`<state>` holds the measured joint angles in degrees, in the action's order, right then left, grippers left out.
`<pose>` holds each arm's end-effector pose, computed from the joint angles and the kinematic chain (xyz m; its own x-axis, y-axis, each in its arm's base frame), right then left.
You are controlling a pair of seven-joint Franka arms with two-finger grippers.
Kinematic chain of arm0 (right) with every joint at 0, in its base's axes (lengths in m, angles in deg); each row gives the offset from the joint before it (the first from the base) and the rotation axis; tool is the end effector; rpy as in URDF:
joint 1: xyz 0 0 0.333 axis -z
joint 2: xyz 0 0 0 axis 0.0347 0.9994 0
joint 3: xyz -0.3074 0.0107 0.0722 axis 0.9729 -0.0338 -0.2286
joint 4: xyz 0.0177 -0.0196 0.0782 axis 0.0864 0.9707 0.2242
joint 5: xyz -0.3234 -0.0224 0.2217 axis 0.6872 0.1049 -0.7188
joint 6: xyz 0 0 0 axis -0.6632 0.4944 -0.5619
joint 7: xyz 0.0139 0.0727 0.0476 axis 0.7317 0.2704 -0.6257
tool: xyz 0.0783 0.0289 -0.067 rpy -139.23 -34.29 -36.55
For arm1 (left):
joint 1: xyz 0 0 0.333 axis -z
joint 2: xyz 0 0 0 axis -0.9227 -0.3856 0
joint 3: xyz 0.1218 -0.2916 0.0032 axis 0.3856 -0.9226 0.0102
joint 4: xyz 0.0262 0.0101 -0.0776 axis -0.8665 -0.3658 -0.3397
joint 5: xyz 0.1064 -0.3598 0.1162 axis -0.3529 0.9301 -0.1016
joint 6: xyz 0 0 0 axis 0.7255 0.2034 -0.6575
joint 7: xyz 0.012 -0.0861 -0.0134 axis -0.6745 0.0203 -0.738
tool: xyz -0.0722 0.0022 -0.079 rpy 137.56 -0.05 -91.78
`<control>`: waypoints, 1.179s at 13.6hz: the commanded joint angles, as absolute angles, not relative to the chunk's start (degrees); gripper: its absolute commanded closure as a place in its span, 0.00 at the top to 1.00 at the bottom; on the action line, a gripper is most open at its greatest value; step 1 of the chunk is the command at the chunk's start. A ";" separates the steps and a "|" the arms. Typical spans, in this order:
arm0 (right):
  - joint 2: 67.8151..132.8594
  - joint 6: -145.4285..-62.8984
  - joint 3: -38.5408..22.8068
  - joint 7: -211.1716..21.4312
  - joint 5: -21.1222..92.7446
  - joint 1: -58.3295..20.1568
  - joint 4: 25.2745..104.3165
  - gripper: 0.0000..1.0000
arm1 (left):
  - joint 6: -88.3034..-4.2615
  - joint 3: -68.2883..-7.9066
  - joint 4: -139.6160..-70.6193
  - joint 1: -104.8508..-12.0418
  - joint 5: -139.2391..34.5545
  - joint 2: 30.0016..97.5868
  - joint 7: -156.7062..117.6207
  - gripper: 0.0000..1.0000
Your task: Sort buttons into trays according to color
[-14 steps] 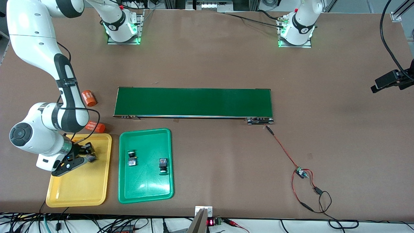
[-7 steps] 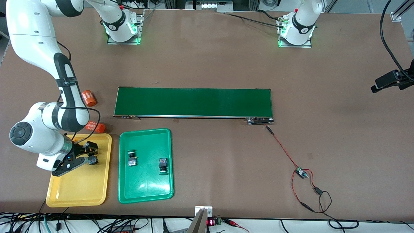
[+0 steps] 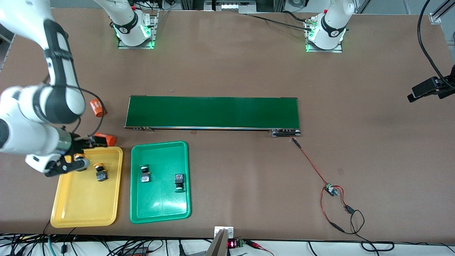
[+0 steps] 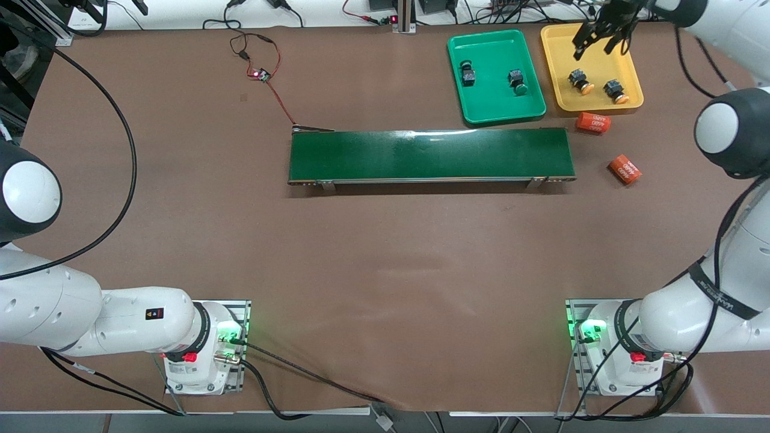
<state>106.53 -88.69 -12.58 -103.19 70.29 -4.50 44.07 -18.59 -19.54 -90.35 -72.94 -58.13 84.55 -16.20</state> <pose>0.6912 0.0270 0.4097 0.9589 0.2542 -0.1258 0.2477 -0.9666 -0.0653 0.5772 0.0539 0.6183 0.9876 0.1565 -0.0105 0.1569 -0.9861 0.0549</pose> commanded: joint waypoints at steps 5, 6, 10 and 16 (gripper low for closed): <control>90.25 -75.13 -12.53 -99.77 70.02 -4.01 48.56 1.00 | -17.71 -19.77 -89.17 -73.03 -57.64 84.23 -16.43 1.00; 88.14 -73.98 -12.53 -99.77 70.19 -3.92 49.18 1.00 | -17.71 -19.77 -89.17 -73.03 -57.64 84.14 -16.43 1.00; 80.40 -70.02 -12.53 -93.38 70.81 -3.04 54.36 1.00 | -17.71 -19.68 -89.17 -73.03 -57.64 84.14 -16.43 1.00; 73.27 -69.06 -12.87 -92.47 71.69 -0.50 58.41 1.00 | -17.54 -19.68 -89.08 -73.03 -57.73 84.58 -16.34 1.00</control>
<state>76.28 -69.38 -12.11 -92.93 71.16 -2.85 55.63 -18.59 -19.61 -90.34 -72.94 -58.13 84.53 -16.20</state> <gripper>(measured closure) 0.000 0.000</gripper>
